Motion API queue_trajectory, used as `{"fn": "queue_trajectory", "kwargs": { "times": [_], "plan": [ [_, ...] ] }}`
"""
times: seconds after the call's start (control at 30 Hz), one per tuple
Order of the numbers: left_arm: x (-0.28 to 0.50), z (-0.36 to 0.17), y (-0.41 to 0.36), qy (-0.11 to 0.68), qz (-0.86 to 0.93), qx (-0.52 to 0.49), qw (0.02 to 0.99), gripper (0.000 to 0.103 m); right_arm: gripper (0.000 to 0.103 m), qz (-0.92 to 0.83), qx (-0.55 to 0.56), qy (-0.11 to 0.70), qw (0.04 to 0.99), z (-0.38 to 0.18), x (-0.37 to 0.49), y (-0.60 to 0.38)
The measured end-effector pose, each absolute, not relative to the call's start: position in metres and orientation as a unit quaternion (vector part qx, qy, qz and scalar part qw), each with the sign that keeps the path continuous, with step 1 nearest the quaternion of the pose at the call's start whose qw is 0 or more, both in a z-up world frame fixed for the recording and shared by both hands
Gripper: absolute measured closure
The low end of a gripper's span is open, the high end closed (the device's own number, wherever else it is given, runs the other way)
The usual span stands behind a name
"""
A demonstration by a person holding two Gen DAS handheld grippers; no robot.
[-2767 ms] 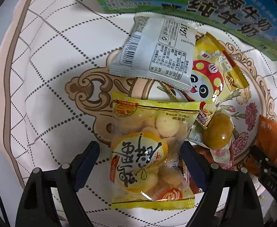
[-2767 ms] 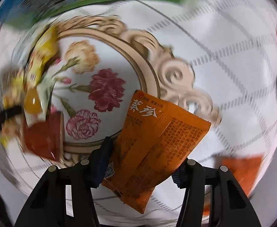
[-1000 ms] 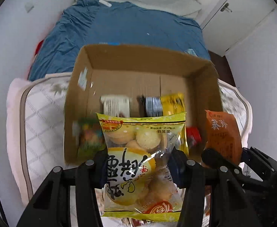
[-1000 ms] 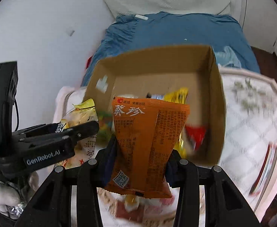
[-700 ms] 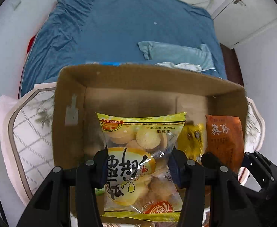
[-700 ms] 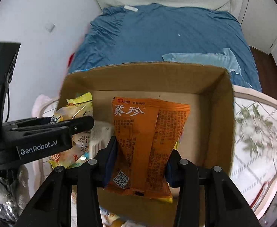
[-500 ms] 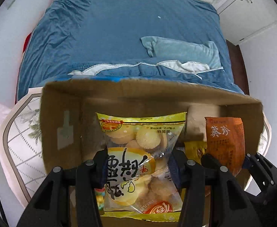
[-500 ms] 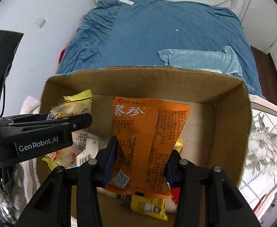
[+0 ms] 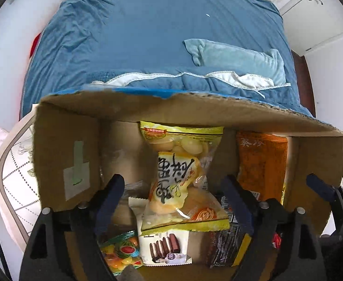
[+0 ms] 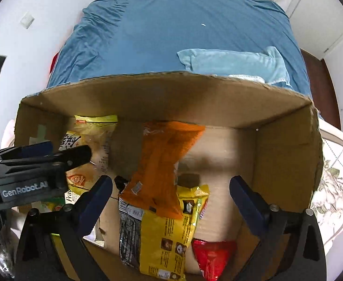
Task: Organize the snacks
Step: 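Carry both bags into the box and open both tools, then move both tools back toward the remaining snacks on the quilt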
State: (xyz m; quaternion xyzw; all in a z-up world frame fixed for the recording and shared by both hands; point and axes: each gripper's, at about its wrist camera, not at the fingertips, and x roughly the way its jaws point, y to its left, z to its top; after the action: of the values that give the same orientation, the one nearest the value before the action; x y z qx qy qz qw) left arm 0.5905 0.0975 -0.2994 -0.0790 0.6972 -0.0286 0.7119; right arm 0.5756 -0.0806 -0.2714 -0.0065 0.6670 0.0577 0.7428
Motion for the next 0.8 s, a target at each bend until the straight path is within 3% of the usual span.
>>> {"fn": "queue_trajectory", "kwargs": {
  "times": [0.4,0.8],
  "plan": [
    [0.535,-0.232,0.100,0.608,-0.010,-0.061,0.792,0.012,0.001,0.047,0.017,0.643,0.765,-0.234,0.522,-0.095],
    [0.424,-0.162,0.084,0.539,0.004,-0.032,0.842,0.011,0.001,0.050,0.002,0.569,0.821,-0.164,0.425,-0.097]
  ]
}}
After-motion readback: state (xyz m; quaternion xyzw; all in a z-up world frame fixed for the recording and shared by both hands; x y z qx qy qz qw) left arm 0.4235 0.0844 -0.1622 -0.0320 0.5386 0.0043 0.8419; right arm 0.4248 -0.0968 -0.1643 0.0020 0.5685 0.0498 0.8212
